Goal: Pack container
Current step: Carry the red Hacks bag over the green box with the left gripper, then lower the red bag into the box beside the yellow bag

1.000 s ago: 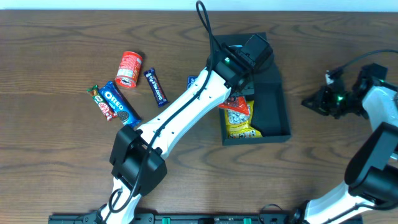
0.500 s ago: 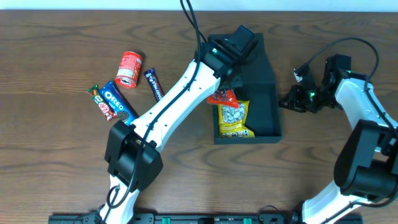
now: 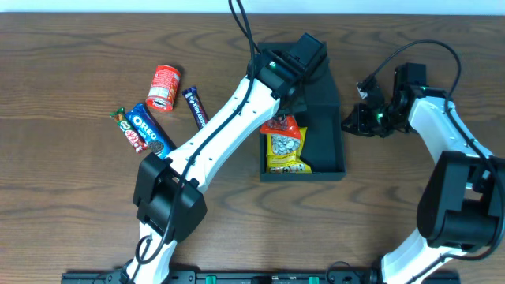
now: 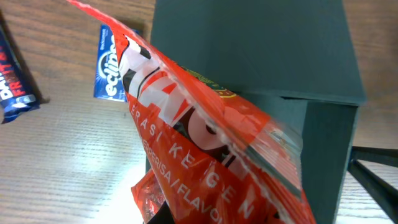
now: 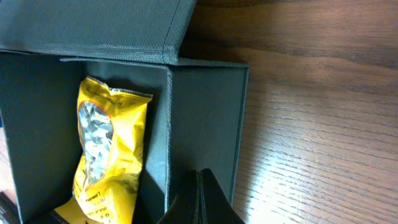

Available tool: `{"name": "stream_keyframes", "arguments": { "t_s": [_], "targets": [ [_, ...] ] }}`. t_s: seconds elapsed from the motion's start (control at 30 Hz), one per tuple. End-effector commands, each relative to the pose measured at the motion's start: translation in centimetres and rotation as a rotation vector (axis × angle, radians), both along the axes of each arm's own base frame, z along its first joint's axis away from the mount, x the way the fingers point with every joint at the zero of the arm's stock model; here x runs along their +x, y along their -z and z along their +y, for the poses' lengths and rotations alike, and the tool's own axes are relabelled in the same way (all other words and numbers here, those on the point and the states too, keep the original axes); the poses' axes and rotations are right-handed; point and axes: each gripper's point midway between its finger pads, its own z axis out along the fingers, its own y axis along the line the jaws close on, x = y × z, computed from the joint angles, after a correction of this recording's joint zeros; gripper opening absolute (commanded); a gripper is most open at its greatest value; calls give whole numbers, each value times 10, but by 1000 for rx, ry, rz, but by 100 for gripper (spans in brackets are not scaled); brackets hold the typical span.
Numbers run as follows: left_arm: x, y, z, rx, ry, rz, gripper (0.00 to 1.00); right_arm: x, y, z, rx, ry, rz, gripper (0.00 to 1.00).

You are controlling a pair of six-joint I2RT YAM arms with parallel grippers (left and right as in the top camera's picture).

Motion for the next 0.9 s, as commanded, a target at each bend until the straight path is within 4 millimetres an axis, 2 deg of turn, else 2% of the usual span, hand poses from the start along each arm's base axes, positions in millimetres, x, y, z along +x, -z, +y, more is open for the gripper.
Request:
{"name": "stream_keyframes", "arguments": {
  "t_s": [0.0,0.2,0.6,0.87],
  "targets": [
    [4,-3,3,21,-13,-20,6,-1,5,0,8,12,20,1],
    [4,-2,6,25,-19,-14,6,-16,9,0,-11,6,87,1],
    [4,-2,6,26,-18,-14,6,-7,4,38,18,-87,20,1],
    [3,-2,7,30,-18,-9,6,-3,3,50,20,-103,-3,1]
  ]
}}
